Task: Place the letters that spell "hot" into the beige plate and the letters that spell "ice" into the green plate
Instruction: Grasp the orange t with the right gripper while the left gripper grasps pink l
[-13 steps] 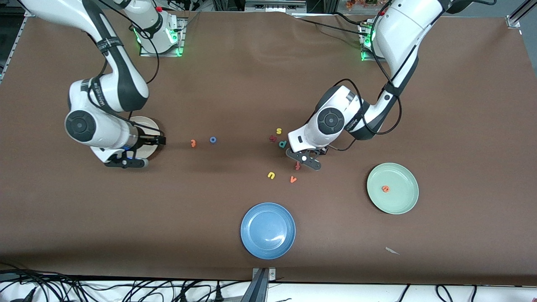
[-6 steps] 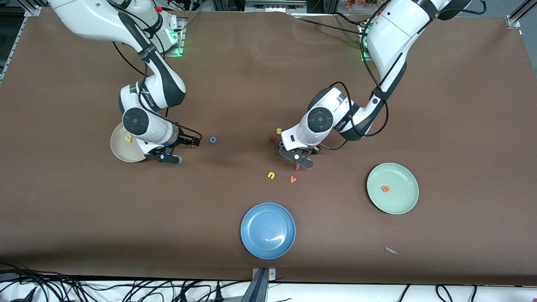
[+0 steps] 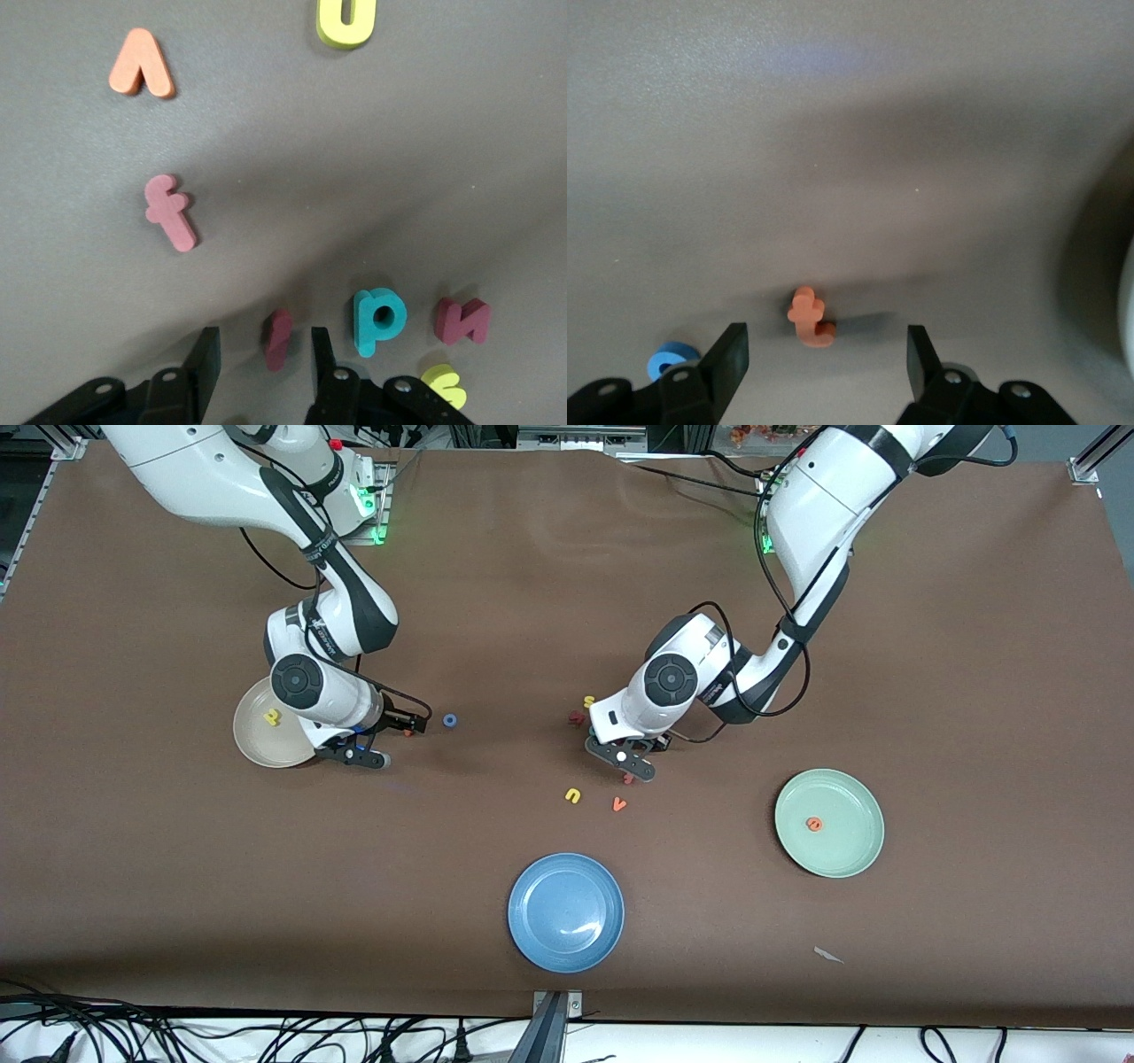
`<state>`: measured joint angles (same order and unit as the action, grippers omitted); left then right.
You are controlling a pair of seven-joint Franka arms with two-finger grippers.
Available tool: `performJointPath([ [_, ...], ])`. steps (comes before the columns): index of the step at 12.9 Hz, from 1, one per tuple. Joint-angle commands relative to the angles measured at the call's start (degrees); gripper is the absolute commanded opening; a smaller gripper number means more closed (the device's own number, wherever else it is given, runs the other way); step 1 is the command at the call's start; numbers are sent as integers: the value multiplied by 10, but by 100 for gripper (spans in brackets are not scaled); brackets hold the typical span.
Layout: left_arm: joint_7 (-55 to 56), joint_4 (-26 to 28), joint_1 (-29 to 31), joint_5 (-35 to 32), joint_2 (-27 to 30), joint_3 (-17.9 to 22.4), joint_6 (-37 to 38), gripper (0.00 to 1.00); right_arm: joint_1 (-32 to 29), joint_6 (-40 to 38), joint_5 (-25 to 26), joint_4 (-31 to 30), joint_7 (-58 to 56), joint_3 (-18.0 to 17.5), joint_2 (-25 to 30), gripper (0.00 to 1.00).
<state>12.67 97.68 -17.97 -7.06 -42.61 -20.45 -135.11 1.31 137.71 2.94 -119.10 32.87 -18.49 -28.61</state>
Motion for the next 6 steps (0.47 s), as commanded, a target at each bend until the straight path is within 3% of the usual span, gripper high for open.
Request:
performJointPath([
  [1, 14, 8, -4, -48, 2, 4, -10, 41, 3, 15, 2, -4, 5, -2, -11, 80],
  [3, 13, 8, -5, -65, 2, 4, -11, 20, 3, 21, 4, -4, 5, -1, -16, 77],
  [4, 13, 7, -6, -66, 2, 4, -11, 16, 4, 21, 4, -4, 5, -1, -16, 75],
  [5, 13, 7, -6, -66, 2, 4, -10, 3, 4, 21, 5, -4, 5, -1, -16, 68],
  [6, 12, 7, -4, -66, 3, 3, -10, 0, 4, 21, 5, -4, 5, -1, -18, 60],
])
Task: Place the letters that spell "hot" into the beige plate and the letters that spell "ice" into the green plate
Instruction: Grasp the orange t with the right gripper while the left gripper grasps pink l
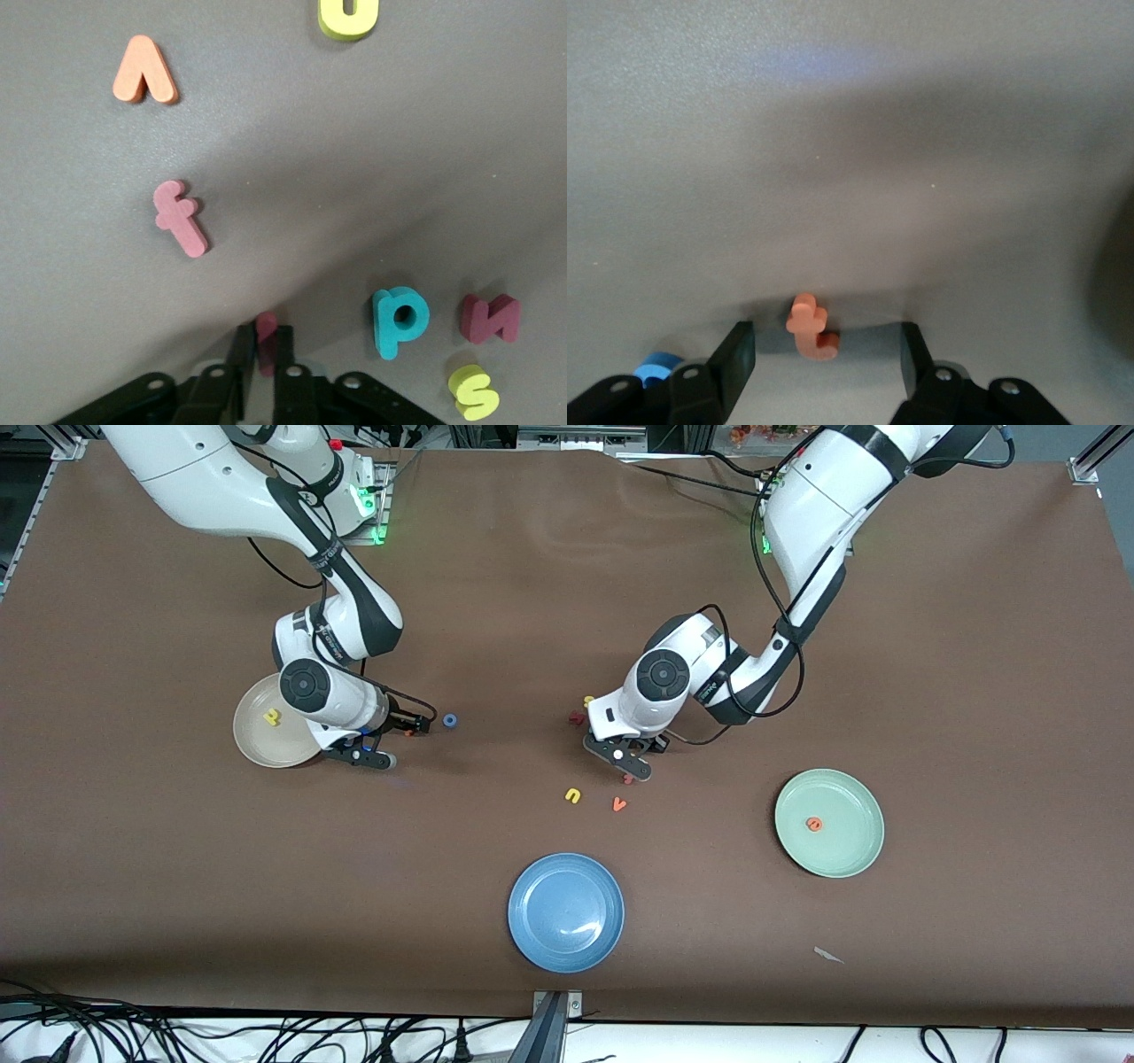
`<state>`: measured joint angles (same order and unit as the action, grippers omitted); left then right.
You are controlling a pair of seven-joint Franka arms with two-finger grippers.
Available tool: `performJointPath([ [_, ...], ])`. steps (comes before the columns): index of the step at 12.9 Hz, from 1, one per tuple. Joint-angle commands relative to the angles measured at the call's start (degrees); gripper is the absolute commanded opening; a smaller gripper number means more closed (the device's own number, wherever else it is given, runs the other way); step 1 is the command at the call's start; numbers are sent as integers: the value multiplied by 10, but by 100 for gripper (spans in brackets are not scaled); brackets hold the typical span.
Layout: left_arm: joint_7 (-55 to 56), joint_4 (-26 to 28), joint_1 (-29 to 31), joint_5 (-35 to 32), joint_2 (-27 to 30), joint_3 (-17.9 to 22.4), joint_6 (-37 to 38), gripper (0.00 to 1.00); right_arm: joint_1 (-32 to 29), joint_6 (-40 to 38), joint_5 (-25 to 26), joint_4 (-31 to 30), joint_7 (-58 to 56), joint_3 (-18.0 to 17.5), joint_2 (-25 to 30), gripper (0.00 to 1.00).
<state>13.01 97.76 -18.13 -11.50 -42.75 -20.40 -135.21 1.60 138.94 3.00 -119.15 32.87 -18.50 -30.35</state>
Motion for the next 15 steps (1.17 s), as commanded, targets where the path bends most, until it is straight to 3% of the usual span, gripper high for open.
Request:
performJointPath([
  [1, 9, 5, 0, -20, 7, 3, -5, 0, 2, 9, 5, -4, 5, -1, -1, 50],
  [3, 5, 3, 9, -21, 20, 3, 5, 0, 2, 9, 6, -4, 4, -1, -1, 31],
  [7, -22, -5, 54, -20, 43, 1, 46, 0, 2, 7, 7, -3, 4, 0, -1, 8],
  [11, -127, -11, 127, -14, 69, 1, 89, 0, 1, -34, 6, 15, 3, 0, 18, 5],
  [13, -175, -21, 165, -15, 68, 1, 90, 0, -1, -135, 6, 63, -2, 2, 44, 4],
  [15, -236, -41, 198, -20, 57, 5, 90, 0, -2, -237, 30, 109, -22, 27, 56, 2],
])
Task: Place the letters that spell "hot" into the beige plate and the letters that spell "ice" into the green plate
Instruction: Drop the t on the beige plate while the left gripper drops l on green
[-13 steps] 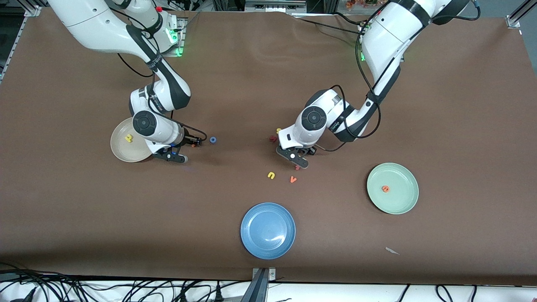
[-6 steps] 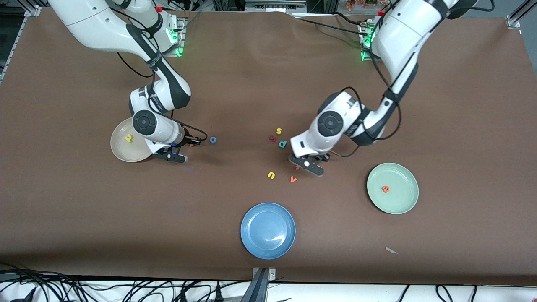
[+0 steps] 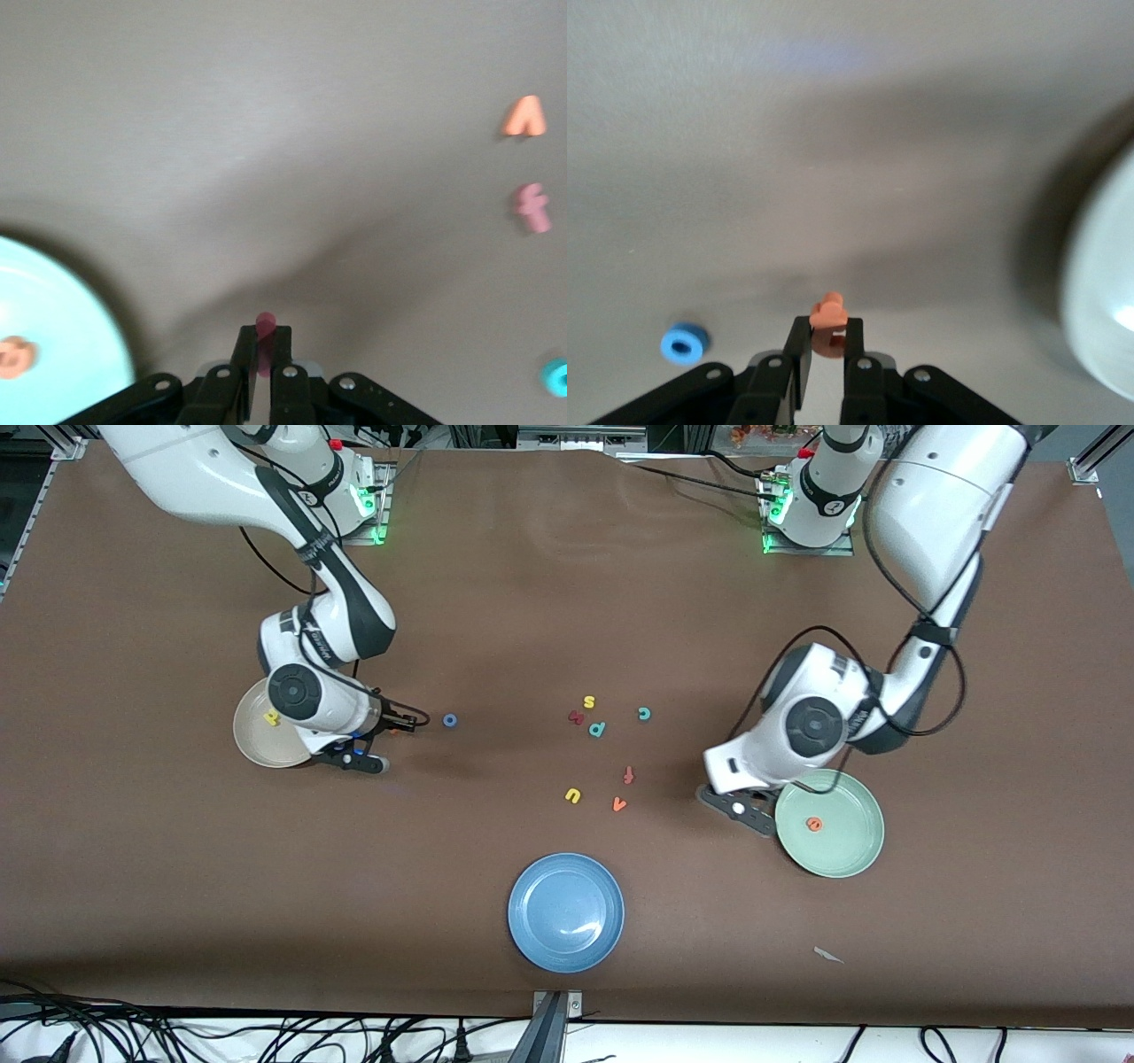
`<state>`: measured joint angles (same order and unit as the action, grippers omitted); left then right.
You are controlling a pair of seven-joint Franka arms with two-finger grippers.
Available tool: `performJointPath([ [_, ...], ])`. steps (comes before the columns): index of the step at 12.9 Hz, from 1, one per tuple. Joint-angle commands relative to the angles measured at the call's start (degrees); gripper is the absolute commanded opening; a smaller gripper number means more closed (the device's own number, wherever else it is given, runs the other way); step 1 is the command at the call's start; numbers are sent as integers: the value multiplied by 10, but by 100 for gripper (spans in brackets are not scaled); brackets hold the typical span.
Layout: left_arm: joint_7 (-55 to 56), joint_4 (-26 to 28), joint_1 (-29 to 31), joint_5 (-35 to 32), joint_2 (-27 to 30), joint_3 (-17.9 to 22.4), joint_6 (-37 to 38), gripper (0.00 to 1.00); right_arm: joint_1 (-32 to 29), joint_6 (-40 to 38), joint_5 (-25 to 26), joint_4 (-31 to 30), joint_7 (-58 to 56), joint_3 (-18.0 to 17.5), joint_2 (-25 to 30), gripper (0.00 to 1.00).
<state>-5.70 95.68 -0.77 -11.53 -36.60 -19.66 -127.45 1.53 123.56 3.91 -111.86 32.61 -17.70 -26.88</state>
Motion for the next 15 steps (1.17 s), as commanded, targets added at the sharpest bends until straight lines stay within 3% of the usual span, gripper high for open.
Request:
performJointPath([
  [1, -87, -31, 44, -20, -10, -2, 12, 0, -2, -106, 28, 39, -51, 35, 28, 2],
  [4, -192, -31, 94, -20, -24, -1, 12, 0, -2, -115, 27, 26, -165, 106, 34, 2],
  [7, -196, -31, 122, -14, -66, -1, 6, 0, -3, -94, 26, -9, -207, 133, 24, 2],
  [8, -192, -31, 121, -14, -65, -1, 7, 18, -4, -72, 26, -19, -216, 140, 21, 3],
  [9, -190, -31, 119, -14, -64, -1, 6, 79, -4, -56, 26, -27, -232, 148, 16, 3],
  [10, -189, -31, 123, -14, -61, -3, 8, 100, -4, -52, 25, -30, -248, 154, 11, 6],
  [11, -188, -31, 123, -13, -58, -3, 10, 100, -5, -49, 25, -34, -252, 157, 11, 21],
  [13, -186, -32, 123, -12, -45, -5, 14, 100, -4, -53, 21, -31, -250, 157, 17, 89],
  [15, -166, -32, 118, -12, -20, -8, 46, 100, -2, -60, 17, -28, -236, 150, 42, 97],
])
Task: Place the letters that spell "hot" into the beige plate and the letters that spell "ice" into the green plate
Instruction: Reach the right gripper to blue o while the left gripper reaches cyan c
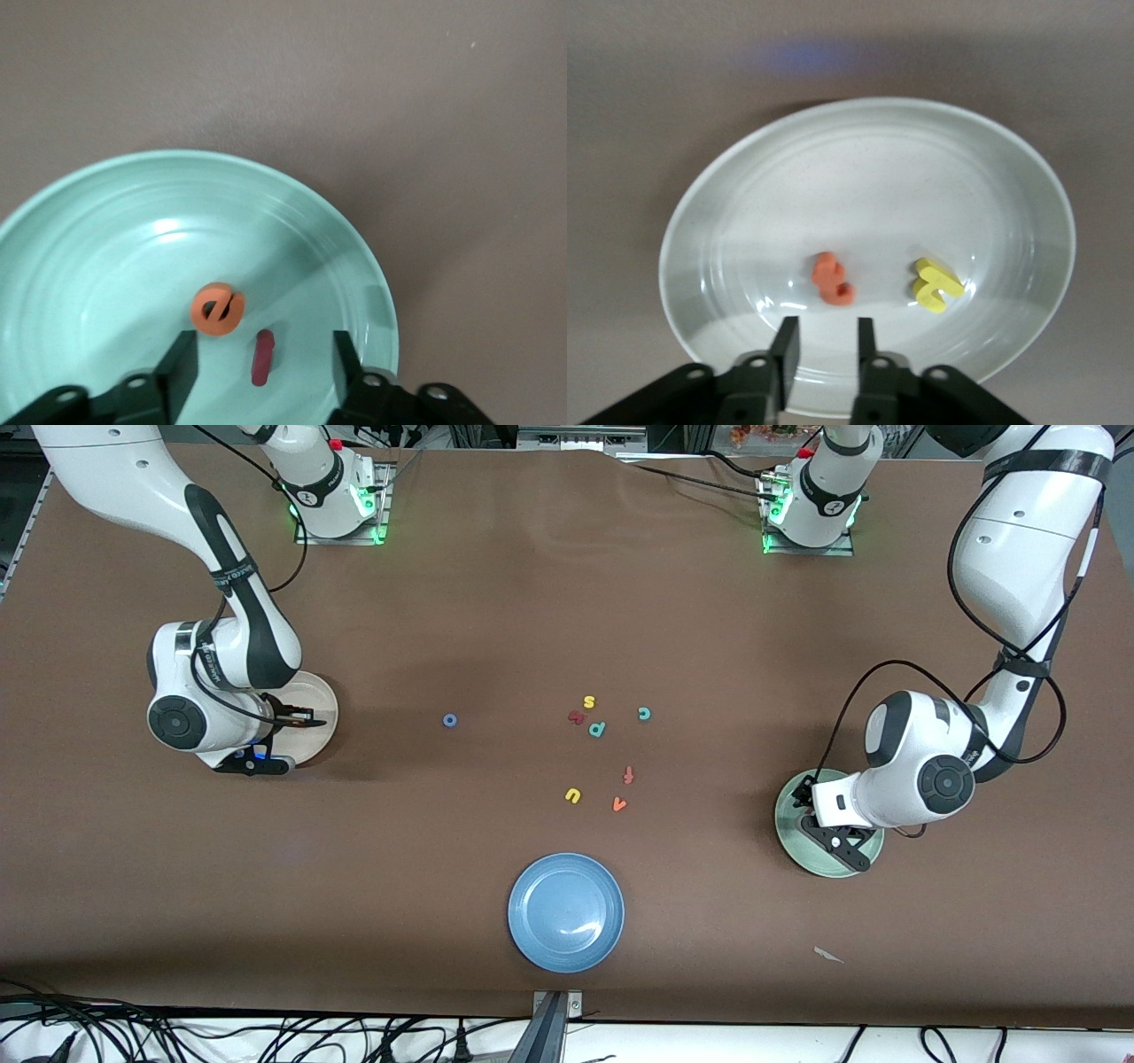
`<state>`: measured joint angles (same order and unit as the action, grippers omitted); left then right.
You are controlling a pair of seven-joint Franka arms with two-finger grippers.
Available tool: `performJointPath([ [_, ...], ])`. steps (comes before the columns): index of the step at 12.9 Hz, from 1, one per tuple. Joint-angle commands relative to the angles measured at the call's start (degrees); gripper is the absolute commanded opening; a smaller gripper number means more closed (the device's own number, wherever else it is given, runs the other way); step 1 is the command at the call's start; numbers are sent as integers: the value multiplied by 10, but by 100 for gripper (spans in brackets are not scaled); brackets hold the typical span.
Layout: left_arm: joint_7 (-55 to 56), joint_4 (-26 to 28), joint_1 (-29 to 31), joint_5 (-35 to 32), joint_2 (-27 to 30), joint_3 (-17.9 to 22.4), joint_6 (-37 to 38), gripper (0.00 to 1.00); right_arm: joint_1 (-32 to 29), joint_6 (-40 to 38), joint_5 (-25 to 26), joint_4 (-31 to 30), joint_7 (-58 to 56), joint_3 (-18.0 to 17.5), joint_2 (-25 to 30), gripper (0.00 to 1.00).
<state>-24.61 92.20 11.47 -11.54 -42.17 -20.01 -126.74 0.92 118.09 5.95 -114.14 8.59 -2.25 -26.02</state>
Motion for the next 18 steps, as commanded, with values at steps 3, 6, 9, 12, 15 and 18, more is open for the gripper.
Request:
performJointPath([
  [3, 103, 4, -6, -12, 60, -49, 72, 100, 4, -41, -8, 36, 108, -79, 52, 97],
  [6, 266, 10, -6, -12, 74, -112, 109, 100, 7, -1, -9, 51, 222, -147, 39, 97],
  [9, 420, 31, -3, -12, 78, -165, 116, 100, 15, 58, -11, 49, 286, -183, 11, 96],
  [12, 570, 73, -9, -12, 78, -219, 111, 100, 45, 108, -11, 41, 361, -184, -32, 95],
  [15, 666, 125, -35, -21, 78, -253, 82, 100, 53, 179, -11, 9, 376, -184, -53, 94],
  [18, 769, 143, -81, -81, 73, -253, 41, 100, 66, 191, -11, 6, 378, -184, -61, 88],
])
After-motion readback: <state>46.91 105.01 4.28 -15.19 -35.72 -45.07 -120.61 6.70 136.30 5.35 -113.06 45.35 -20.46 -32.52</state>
